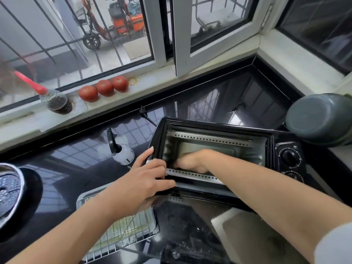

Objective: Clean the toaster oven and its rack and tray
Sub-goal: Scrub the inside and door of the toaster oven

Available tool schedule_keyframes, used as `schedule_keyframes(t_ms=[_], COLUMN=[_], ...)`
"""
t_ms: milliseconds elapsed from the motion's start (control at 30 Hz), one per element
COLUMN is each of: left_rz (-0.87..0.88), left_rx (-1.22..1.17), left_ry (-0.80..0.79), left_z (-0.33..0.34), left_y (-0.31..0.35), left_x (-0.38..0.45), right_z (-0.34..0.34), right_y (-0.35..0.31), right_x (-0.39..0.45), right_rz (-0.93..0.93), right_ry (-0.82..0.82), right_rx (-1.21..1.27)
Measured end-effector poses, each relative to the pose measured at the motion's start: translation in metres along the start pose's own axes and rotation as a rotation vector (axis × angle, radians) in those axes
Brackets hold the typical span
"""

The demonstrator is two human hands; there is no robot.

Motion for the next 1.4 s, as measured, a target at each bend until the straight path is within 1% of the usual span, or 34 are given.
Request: schedule_keyframes(t_ms=[67,200,267,333,400,467,567,633,700,767,867,900,967,1033,1100,1167,1233,1300,1333,1400], left_rz=[-0.004,-0.014,-0.022,-0.021,-0.020,-0.022,-0.017,-0.021,-0.027,-0.030,-0.019,-0.018,-0.022,-0.020,-0.013,-0.011,-0.013,-0.015,-0.015,-0.012], left_rx=[-0.005,-0.018,-0.029,-0.031,-0.040,-0.046,-0.043,-0.030,-0.022,-0.036,-0.044,-0.041,-0.038,-0.043,-0.049,-0.050,-0.045,-0.051,-0.056,-0.058], left_ry=[-0.001,0.010,0.013,0.019,0.027,0.030,0.022,0.007,-0.006,0.006,0.009,0.004,-0.009,-0.015,-0.013,-0.018,-0.014,-0.003,-0.002,0.001], left_z=[-0.002,-0.001,0.000,0.002,0.002,0.000,-0.001,0.000,0.001,0.001,-0.004,-0.006,-0.010,-0.012,-0.011,-0.011,-0.011,-0.011,-0.010,-0.006], left_y=[0.000,0.001,0.000,-0.001,0.000,0.000,-0.001,-0.001,-0.001,-0.002,0.001,0.002,0.002,0.002,0.001,0.002,0.002,0.002,0.001,-0.002], left_x=[-0.001,0.000,0.000,0.000,-0.001,0.000,0.000,-0.001,-0.001,-0.001,-0.002,-0.003,-0.004,-0.003,-0.003,-0.003,-0.004,-0.003,-0.003,-0.002], right_z=[-0.007,-0.034,-0.043,-0.044,-0.043,-0.040,-0.032,-0.027,-0.027,-0.028,-0.037,-0.041,-0.047,-0.046,-0.041,-0.036,-0.032,-0.030,-0.030,-0.031], right_y=[0.011,0.052,0.068,0.079,0.075,0.056,0.022,0.012,0.012,0.019,0.035,0.040,0.045,0.044,0.045,0.043,0.038,0.031,0.029,0.029], right_x=[-0.006,-0.025,-0.036,-0.033,-0.018,0.000,0.024,0.039,0.038,0.033,0.030,0.031,0.034,0.027,0.025,0.027,0.029,0.029,0.029,0.032], right_rz=[0.090,0.366,0.493,0.519,0.467,0.324,0.046,-0.026,-0.031,0.001,0.155,0.201,0.247,0.214,0.137,0.045,-0.032,-0.094,-0.107,-0.124], right_ry=[-0.010,-0.037,-0.045,-0.083,-0.100,-0.108,-0.094,-0.066,-0.015,0.017,-0.005,-0.040,-0.088,-0.078,-0.080,-0.128,-0.182,-0.239,-0.240,-0.191], right_rx=[-0.121,-0.336,-0.314,-0.215,-0.115,0.003,0.295,0.345,0.246,0.051,-0.278,-0.329,-0.330,-0.249,-0.034,0.217,0.371,0.444,0.468,0.492])
Point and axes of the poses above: each hand's wrist, its own x-axis towards the middle knuckle, its own z-axis out of the palm, y = z × x, the point moved 4 cm from there along x, towards the middle knuckle, and after that the axes turned 10 degrees about -y, right-handed, at the moved point
